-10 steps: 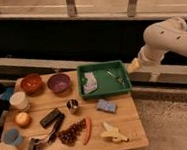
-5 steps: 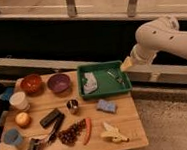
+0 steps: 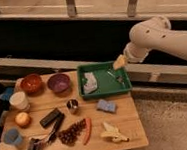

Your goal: Place fork in red bowl

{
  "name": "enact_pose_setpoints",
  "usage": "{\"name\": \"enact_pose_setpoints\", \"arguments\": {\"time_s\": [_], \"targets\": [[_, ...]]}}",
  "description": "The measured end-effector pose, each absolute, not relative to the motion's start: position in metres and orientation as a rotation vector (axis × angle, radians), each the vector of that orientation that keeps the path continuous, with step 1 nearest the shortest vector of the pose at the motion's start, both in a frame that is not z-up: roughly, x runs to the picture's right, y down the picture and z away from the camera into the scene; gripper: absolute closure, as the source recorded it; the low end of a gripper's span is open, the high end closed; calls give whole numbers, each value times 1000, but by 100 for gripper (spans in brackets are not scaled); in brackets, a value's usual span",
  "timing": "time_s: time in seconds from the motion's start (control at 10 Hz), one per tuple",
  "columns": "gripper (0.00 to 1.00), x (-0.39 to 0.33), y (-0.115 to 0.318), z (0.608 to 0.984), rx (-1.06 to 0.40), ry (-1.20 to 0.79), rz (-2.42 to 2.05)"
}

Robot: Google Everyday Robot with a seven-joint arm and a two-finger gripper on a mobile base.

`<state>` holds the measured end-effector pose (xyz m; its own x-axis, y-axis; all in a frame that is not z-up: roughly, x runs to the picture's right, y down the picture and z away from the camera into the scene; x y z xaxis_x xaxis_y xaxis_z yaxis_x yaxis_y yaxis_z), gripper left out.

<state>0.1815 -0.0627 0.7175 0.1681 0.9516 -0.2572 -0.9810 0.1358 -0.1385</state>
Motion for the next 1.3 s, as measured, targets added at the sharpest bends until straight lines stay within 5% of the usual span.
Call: {"name": "enact_pose_setpoints", "arguments": {"time_s": [0.5,1.3], "targets": [[20,126,-70,790,-410,69,1378],[20,115,-66,819,-388,130,1321]]}}
